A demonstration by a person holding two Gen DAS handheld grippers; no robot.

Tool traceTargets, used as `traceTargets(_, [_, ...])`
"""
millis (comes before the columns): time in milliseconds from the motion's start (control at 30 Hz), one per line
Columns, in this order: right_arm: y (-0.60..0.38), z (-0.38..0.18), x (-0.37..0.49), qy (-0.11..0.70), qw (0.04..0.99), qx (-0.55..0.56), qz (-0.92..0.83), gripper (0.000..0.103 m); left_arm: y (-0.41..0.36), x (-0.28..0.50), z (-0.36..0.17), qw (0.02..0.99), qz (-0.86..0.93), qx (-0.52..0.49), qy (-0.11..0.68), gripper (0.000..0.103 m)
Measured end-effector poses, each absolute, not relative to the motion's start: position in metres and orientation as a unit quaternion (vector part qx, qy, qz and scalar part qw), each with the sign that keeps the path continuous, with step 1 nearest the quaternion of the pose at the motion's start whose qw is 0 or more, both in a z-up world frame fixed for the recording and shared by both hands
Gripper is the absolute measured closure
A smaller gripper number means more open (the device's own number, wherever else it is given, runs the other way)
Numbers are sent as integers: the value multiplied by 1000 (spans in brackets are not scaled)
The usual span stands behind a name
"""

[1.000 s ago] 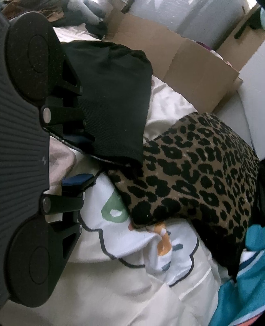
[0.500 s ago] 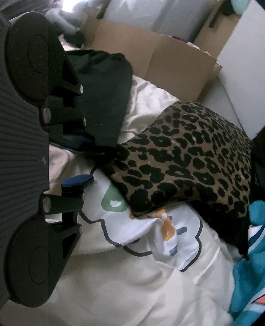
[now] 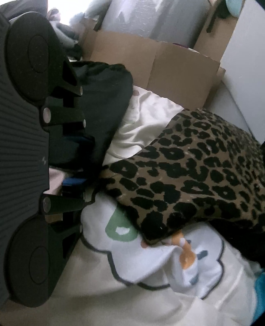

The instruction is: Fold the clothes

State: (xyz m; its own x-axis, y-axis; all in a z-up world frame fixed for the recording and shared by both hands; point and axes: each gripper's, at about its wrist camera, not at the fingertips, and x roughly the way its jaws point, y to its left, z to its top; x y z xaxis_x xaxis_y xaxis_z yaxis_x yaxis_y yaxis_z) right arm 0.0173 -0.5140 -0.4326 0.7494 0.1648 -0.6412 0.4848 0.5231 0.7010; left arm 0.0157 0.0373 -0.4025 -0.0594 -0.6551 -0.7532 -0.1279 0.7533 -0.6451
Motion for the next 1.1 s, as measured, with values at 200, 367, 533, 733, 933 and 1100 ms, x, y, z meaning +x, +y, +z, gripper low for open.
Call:
traceTargets(200, [-505, -418, 18, 353, 817, 447, -87, 96, 33, 16, -389, 635, -209, -265, 695, 97])
traceTargets(367, [-497, -400, 14, 362, 828, 420, -80, 97, 37, 18, -384, 642, -209, -241, 697, 97])
traceTargets(533, [-497, -395, 12, 377, 821, 419, -87, 97, 32, 17, -376, 650, -209, -223, 696, 97])
traceTargets(733, [-508, -391, 7, 406, 792, 444, -99, 98, 32, 15, -369, 649, -213, -203, 701, 97])
traceTargets(933, [-505, -367, 4, 435, 778, 440, -105, 98, 40, 20, -353, 640, -222, -183, 713, 97])
traceTargets(1100, [-499, -350, -3, 440, 769, 448, -116, 98, 41, 25, -343, 642, -216, -178, 714, 97])
